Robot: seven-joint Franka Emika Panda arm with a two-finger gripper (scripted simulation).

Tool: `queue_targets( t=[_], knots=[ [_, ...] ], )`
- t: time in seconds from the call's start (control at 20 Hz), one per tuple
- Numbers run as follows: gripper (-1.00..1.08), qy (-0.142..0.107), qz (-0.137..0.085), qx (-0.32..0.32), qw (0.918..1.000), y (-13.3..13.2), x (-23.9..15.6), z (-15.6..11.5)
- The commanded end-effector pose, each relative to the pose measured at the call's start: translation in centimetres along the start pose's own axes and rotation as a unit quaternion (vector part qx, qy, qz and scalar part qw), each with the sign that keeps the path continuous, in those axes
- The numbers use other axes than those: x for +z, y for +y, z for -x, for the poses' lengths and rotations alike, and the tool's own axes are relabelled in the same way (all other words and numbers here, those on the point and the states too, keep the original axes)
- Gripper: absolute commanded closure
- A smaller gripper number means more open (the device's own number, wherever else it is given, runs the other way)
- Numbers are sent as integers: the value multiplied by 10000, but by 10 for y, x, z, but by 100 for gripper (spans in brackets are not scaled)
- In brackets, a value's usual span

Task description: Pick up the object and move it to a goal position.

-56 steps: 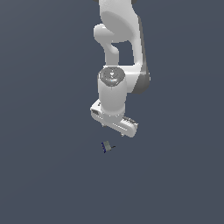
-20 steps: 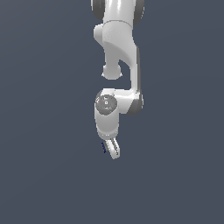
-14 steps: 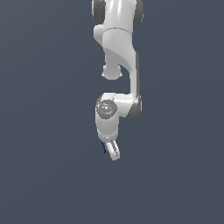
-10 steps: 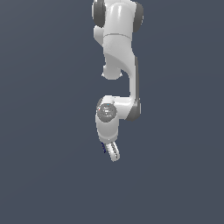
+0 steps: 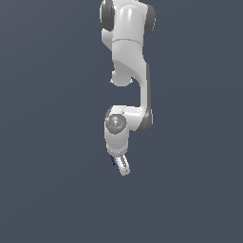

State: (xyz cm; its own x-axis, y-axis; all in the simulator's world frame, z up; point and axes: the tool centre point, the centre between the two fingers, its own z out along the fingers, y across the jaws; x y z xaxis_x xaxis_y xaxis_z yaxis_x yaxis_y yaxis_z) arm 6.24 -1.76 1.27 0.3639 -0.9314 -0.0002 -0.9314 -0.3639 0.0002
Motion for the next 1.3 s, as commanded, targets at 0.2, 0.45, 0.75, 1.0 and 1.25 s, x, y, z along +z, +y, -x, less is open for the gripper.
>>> queue_targets(
  t=[0.2, 0.45, 0.75, 1.0, 1.25],
  knots=[
    [108, 1, -1, 0, 10000, 0, 0, 0],
    [108, 1, -1, 0, 10000, -2, -8, 4],
    [108, -2, -1, 1, 10000, -9, -40, 21],
    [108, -2, -1, 5, 10000, -19, -85, 45],
    [108, 1, 0, 5, 10000, -29, -126, 66]
  ],
)
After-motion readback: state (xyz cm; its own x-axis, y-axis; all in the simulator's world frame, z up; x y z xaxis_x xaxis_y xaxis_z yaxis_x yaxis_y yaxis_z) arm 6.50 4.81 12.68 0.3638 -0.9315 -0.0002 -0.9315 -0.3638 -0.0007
